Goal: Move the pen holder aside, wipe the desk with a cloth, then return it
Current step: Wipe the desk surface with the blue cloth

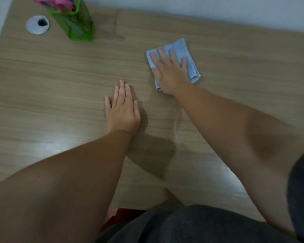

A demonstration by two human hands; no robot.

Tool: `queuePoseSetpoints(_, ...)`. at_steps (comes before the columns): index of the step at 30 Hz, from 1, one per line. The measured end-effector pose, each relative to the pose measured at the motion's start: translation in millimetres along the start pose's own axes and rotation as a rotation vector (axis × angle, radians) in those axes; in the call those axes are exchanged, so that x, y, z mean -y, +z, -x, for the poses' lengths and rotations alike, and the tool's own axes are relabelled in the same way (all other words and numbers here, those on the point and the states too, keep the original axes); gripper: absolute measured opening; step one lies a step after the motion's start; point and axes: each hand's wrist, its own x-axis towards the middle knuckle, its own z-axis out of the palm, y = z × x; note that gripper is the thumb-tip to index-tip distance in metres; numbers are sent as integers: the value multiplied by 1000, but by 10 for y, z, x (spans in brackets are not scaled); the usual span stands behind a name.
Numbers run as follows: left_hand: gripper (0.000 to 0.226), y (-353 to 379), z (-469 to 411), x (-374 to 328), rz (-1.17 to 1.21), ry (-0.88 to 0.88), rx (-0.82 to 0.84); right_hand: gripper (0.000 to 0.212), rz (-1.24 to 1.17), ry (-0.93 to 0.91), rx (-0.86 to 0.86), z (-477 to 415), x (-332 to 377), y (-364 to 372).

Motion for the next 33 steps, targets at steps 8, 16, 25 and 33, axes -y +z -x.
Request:
queuePoseSetpoints(8,50,-162,207,123,139,223,54,51,11,155,12,1347,-642,187)
queuePoseSetpoints(16,29,-353,473,551,234,63,-99,51,-127,381,-9,2197,-63,499)
queuePoseSetpoints(25,62,-241,708,624,60,115,23,52,-129,201,-11,1784,515,579)
queuePoseSetpoints(33,67,-230,785,664,-84,107,43,60,-1,163,7,2592,166,748)
